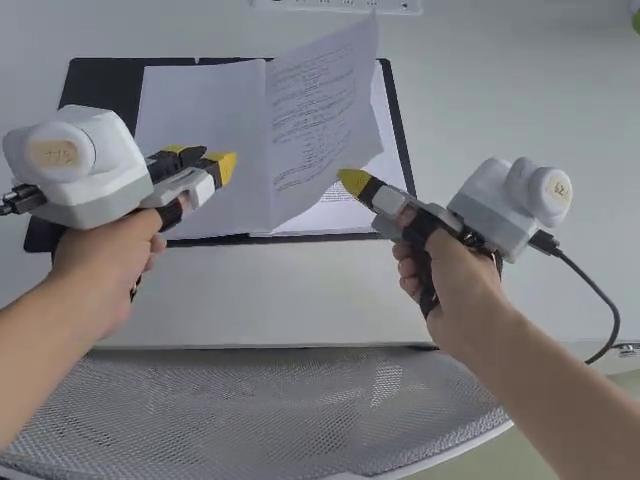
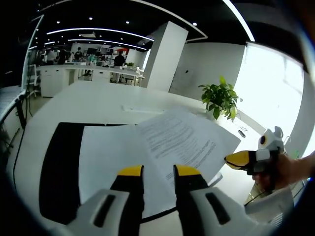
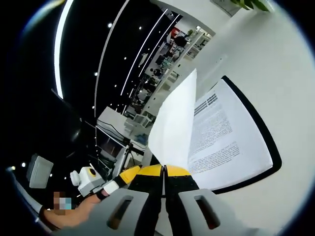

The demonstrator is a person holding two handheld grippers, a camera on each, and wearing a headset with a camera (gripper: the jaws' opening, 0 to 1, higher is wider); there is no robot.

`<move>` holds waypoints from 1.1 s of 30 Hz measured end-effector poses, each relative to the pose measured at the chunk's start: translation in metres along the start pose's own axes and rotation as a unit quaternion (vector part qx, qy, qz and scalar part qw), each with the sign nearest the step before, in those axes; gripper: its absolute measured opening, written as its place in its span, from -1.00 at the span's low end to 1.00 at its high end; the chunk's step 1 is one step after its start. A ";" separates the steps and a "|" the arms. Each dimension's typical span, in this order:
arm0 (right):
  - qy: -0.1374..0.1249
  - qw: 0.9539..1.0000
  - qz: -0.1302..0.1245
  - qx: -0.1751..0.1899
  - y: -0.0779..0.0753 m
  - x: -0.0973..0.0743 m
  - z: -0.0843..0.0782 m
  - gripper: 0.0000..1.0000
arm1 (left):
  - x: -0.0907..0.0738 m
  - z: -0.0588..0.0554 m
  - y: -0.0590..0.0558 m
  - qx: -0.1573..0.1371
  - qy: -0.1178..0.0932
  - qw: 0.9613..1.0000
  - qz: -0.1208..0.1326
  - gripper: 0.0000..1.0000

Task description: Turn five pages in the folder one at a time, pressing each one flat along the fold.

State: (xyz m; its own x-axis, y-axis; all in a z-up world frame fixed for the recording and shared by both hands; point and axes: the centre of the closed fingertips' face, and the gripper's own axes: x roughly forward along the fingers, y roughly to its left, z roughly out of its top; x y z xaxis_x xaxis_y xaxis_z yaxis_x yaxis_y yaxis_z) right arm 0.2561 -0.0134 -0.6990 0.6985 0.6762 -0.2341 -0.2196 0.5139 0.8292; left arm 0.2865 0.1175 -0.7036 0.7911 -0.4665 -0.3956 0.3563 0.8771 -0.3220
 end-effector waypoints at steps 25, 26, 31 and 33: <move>0.109 0.987 0.044 -0.111 0.059 0.067 -0.066 -1.00 | -0.083 0.018 0.064 -0.022 -0.018 0.999 0.039 -0.48; 0.112 0.987 0.046 -0.110 0.061 0.071 -0.070 -1.00 | -0.086 0.018 0.067 -0.022 -0.018 0.999 0.041 -0.48; 0.136 0.982 0.043 -0.121 0.063 0.085 -0.088 -1.00 | -0.099 0.014 0.076 -0.022 -0.016 0.999 0.045 -0.47; 0.144 0.981 0.044 -0.125 0.063 0.089 -0.095 -1.00 | -0.104 0.011 0.082 -0.023 -0.013 0.998 0.049 -0.47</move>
State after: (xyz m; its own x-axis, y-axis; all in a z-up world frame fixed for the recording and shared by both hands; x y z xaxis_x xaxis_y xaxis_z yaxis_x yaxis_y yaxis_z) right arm 0.2400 0.1296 -0.7154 0.4559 0.8259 -0.3316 -0.4553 0.5366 0.7105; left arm 0.2390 0.2389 -0.6795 0.8340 -0.3748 -0.4048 0.2539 0.9122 -0.3217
